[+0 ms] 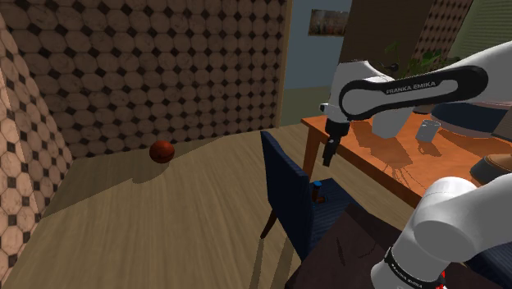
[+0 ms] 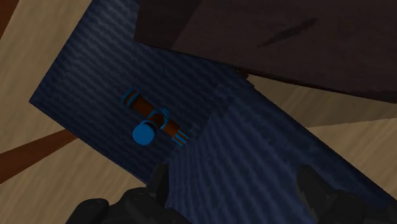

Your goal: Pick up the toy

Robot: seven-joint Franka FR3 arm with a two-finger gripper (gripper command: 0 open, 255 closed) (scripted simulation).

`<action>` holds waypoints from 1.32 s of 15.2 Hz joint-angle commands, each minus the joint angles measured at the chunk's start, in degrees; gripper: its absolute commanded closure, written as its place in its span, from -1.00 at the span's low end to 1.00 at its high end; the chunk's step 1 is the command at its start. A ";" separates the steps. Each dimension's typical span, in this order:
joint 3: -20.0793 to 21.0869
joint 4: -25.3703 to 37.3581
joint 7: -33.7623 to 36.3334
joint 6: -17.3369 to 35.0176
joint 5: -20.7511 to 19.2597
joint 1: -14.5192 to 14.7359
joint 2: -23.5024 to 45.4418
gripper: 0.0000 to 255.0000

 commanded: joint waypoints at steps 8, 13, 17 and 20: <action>-7.56 -3.70 -8.21 20.28 -2.96 -1.60 16.08 -1.00; -11.64 -2.06 -14.51 31.11 -0.71 -1.01 28.53 -1.00; -13.51 0.91 -22.31 38.65 5.69 -0.52 39.49 -1.00; -12.88 1.69 -25.30 41.64 9.09 -0.98 43.56 -1.00</action>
